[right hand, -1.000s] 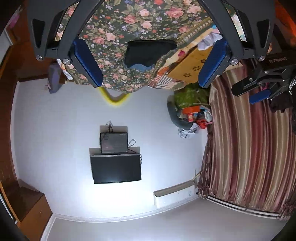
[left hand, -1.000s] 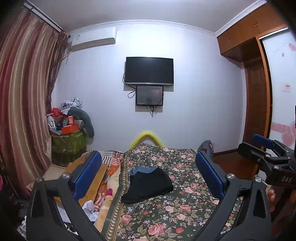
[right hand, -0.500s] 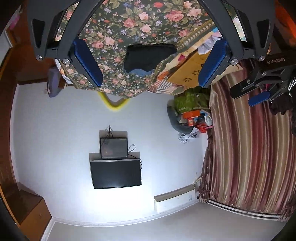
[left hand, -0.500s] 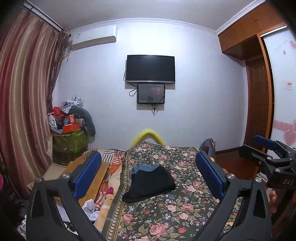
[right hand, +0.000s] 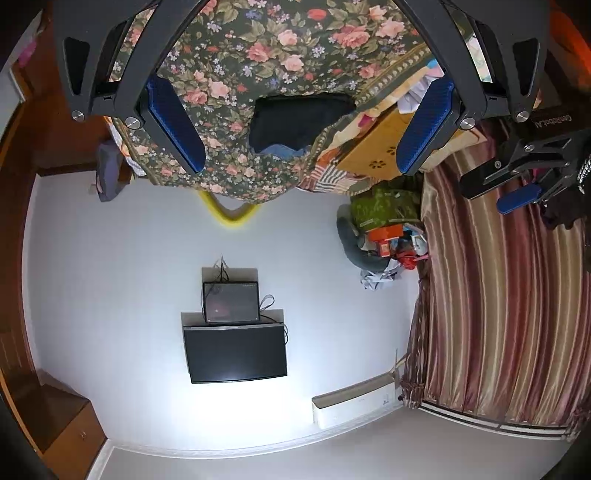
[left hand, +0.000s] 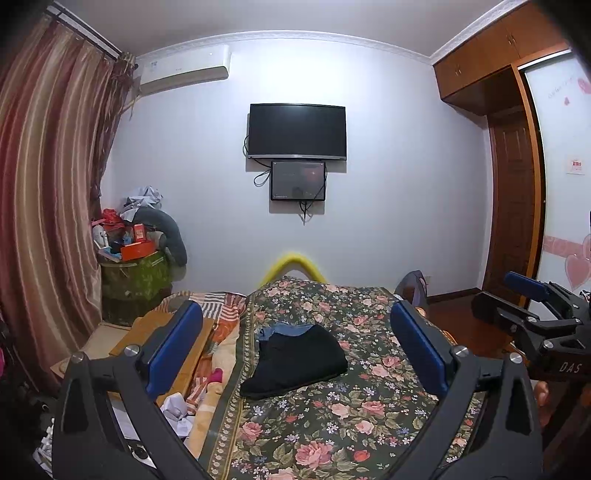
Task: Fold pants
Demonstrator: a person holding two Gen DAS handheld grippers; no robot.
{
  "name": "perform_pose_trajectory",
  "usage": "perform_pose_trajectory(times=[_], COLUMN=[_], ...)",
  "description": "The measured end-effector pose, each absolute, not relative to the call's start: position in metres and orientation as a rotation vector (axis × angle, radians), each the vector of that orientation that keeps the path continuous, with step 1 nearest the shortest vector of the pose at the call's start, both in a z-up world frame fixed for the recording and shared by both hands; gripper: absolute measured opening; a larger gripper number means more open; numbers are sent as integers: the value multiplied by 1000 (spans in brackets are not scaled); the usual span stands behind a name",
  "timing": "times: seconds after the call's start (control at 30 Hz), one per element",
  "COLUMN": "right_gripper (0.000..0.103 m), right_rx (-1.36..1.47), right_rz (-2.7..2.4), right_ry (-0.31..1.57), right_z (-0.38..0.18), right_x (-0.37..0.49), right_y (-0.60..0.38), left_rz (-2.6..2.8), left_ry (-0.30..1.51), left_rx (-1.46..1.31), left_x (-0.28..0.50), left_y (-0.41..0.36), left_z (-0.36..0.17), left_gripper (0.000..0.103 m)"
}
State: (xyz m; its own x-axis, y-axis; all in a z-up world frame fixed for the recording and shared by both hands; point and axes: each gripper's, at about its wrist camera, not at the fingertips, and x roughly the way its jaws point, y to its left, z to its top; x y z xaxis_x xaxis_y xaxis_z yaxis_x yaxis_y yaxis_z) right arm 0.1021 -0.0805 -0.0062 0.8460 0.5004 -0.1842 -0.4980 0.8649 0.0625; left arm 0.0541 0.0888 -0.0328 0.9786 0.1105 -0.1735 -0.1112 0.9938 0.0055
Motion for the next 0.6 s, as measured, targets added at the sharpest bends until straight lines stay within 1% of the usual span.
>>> perform_pose_trajectory(times=[0.6], right_gripper=[103], right_rx=[14], right_rz=[533], right_ry=[200], right_z=[-7], right_x=[102], right_y=[-83], left_rz=[115], left_ry=[199], left_rx=[-23], left_x=[62], left_y=[90], left_z=[-40], left_gripper=[103])
